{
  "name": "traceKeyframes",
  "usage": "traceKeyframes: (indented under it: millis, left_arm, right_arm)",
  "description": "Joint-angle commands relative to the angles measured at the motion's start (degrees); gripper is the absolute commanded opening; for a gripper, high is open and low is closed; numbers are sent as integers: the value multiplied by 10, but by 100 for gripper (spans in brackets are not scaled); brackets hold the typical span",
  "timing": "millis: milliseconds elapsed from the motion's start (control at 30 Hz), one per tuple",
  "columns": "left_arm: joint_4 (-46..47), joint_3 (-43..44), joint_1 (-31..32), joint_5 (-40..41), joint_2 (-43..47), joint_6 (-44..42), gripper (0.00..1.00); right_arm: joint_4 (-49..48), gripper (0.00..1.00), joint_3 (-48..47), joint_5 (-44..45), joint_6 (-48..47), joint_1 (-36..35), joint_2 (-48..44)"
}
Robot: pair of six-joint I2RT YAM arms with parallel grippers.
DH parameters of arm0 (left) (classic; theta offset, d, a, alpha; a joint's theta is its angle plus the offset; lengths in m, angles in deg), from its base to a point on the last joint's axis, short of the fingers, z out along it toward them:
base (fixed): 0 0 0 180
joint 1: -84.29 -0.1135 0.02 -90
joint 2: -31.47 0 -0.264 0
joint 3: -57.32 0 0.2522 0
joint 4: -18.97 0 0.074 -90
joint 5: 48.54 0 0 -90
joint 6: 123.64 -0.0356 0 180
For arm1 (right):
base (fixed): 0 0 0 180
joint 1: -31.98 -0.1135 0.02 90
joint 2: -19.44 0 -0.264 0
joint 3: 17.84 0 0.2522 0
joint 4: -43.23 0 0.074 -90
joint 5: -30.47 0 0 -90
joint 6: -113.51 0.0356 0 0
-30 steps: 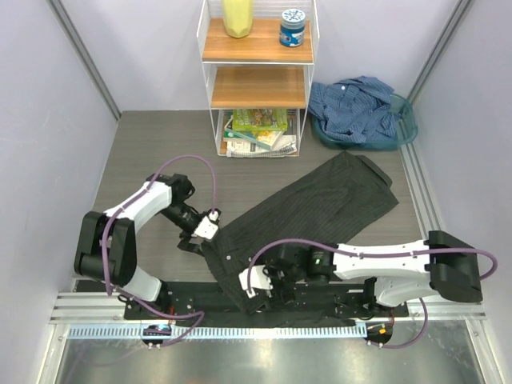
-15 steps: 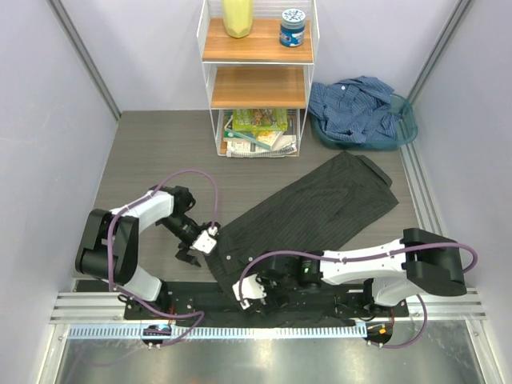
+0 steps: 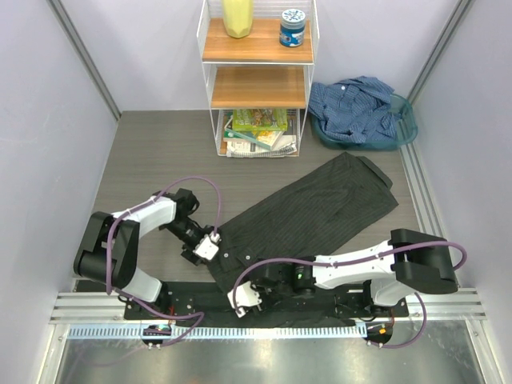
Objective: Fold and stack the long sleeve shirts
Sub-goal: Fold the shirt
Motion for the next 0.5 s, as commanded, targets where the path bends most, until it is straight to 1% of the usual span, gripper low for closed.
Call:
traceKeyframes:
  millis: [0, 33, 67, 133, 167, 200, 233, 267, 300, 333, 367, 433, 467]
  left_arm:
    - [16, -14, 11, 29, -13, -252, 69]
    - [7, -1, 12, 29, -15, -249, 65]
    - [3, 4, 13, 23, -19, -237, 58]
    - [-8, 17, 15, 21, -23, -227, 50]
    - [-8, 19, 16, 20, -24, -221, 44]
    - [-8, 18, 17, 19, -24, -221, 40]
    - [-9, 19, 17, 16, -23, -220, 36]
    - [-8, 19, 18, 11, -21, -214, 28]
    - [-9, 22, 24, 3, -19, -196, 22]
    - [-9, 27, 27, -1, -17, -185, 17]
    - [-9, 29, 29, -9, -16, -178, 8]
    - [-12, 30, 29, -25, -8, -171, 0]
    - [-9, 30, 29, -31, -3, -164, 0]
  right_arm:
    - [-11, 54, 15, 3, -1, -5, 40]
    - [-11, 52, 14, 4, 0, -5, 44]
    - [-12, 50, 11, 9, 2, -5, 48]
    - [-17, 43, 9, 13, 7, -5, 54]
    - [-20, 38, 10, 15, 15, -5, 52]
    - [-21, 34, 12, 16, 18, -5, 47]
    - [-22, 28, 13, 17, 18, -5, 45]
    - [-28, 11, 14, 26, 25, -5, 44]
    - [-31, 2, 15, 52, 26, -5, 40]
    - [-36, 1, 16, 59, 28, -5, 36]
    - [-43, 1, 20, 65, 28, -5, 32]
    - [-46, 1, 23, 81, 31, -5, 12]
    - [-42, 1, 24, 84, 32, -5, 5]
